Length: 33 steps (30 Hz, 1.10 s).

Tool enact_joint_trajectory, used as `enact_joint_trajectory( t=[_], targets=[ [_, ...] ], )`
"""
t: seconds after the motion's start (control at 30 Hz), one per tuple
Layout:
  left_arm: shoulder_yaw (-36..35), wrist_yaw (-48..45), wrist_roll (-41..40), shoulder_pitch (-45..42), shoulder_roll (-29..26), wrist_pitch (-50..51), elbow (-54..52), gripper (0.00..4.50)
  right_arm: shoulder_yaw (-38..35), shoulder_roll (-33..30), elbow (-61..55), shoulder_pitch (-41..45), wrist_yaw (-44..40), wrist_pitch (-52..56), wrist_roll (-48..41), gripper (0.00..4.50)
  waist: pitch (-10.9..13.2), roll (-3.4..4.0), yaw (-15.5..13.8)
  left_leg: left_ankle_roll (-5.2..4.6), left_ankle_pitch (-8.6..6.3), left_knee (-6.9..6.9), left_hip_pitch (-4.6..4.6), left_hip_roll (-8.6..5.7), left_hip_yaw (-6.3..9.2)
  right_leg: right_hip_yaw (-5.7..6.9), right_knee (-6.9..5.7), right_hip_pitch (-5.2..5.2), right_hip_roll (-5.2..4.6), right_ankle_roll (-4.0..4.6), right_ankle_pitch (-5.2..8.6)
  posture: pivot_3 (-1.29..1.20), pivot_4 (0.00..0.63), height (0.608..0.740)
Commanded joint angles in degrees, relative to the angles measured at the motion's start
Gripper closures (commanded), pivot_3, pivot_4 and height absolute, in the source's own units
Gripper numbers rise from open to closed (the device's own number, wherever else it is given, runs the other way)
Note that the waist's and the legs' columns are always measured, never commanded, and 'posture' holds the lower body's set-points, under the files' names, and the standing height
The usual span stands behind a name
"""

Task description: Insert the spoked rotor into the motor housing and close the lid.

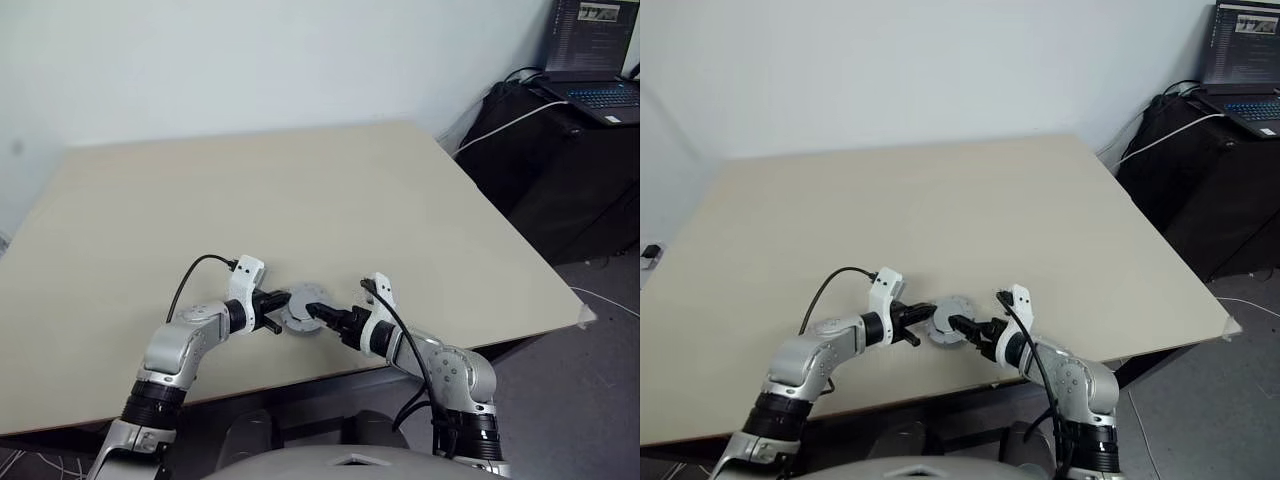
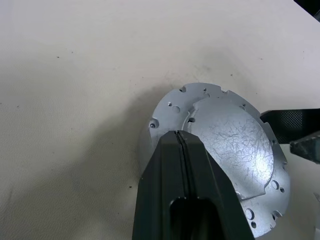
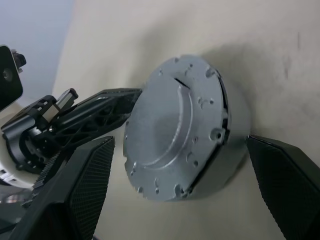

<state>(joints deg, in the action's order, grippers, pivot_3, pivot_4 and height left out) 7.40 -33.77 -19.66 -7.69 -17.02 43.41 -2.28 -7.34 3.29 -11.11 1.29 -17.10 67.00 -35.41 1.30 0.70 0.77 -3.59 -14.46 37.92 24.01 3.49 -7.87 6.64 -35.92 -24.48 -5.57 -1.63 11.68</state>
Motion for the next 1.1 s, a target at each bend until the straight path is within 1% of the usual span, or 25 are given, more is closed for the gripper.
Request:
enact_joint_trajectory(
  t=[0.03, 0.13, 0.37, 0.47, 0.63, 0.77, 0.83, 1.1],
  targets=[
    [1.1, 0.0, 0.1, 0.5, 0.2, 0.5, -0.6, 4.50, -0.9, 2.1, 1.4, 1.5, -1.0, 1.3, -4.0, 0.02, 0.0, 0.00, 0.0, 0.00, 0.00, 0.00, -0.01, 0.00, 0.00, 0.00, 0.00, 0.00, 0.01, 0.00, 0.00, 0.00, 0.000, 0.740],
    [1.0, 0.1, 0.1, 0.5, 0.3, 0.5, -0.8, 4.50, -2.7, 3.4, 3.5, 2.1, -1.2, 1.9, -6.1, 0.02, 0.0, 0.00, 0.1, 0.00, 0.00, 0.01, -0.02, 0.01, 0.00, 0.00, -0.01, 0.01, 0.03, 0.00, 0.00, 0.00, 0.000, 0.740],
    [0.9, 0.0, -0.1, 0.6, 0.1, 0.8, -1.2, 4.50, -4.1, 4.7, 9.1, 3.0, -0.1, 1.2, -8.0, 0.02, 0.0, -0.02, 0.2, 0.00, 0.00, 0.01, -0.06, 0.02, 0.00, -0.02, -0.03, 0.04, 0.04, 0.00, 0.00, 0.00, 0.000, 0.740],
    [0.9, 0.1, -0.1, 0.6, 0.0, 1.0, -1.4, 4.50, -5.4, 5.6, 10.4, 3.0, -1.5, 1.5, -11.4, 0.02, -0.1, -0.04, 0.4, 0.00, 0.00, 0.01, -0.12, 0.03, 0.00, -0.02, -0.05, 0.09, 0.04, 0.00, -0.01, 0.00, 0.000, 0.740],
    [0.9, 0.2, 0.0, 0.5, 0.0, 1.1, -1.6, 4.50, -8.0, 7.1, 12.0, 3.5, -4.9, 2.6, -19.7, 0.02, 0.0, -0.01, 0.4, 0.00, 0.00, 0.00, -0.07, 0.02, 0.00, -0.04, -0.04, 0.04, 0.05, 0.01, -0.01, 0.00, 0.000, 0.740],
    [0.9, 0.3, 0.0, 0.7, 0.0, 1.2, -1.8, 4.50, -6.9, 6.7, 11.9, 3.7, -6.4, 3.7, -23.7, 0.02, 0.0, 0.01, 0.4, 0.00, 0.00, -0.01, 0.00, 0.01, -0.01, -0.06, -0.03, -0.01, 0.05, 0.02, -0.01, 0.00, 0.000, 0.740],
    [0.8, 0.4, 0.0, 0.7, 0.0, 1.3, -1.8, 4.50, -5.8, 6.2, 12.0, 3.7, -6.0, 3.6, -23.6, 0.02, 0.0, 0.02, 0.4, 0.00, 0.00, -0.01, -0.01, 0.01, -0.01, -0.06, -0.03, -0.01, 0.06, 0.02, -0.01, 0.00, 0.000, 0.740],
    [0.4, 0.5, 0.2, 0.8, 0.4, 0.8, -1.4, 4.50, -3.0, 5.6, 14.6, 4.3, -0.7, -0.2, -16.9, 0.02, 0.0, 0.01, 0.8, 0.01, 0.01, 0.01, -0.08, 0.04, -0.01, -0.07, -0.07, 0.00, 0.08, 0.01, -0.02, 0.00, 0.000, 0.740]
  ],
)
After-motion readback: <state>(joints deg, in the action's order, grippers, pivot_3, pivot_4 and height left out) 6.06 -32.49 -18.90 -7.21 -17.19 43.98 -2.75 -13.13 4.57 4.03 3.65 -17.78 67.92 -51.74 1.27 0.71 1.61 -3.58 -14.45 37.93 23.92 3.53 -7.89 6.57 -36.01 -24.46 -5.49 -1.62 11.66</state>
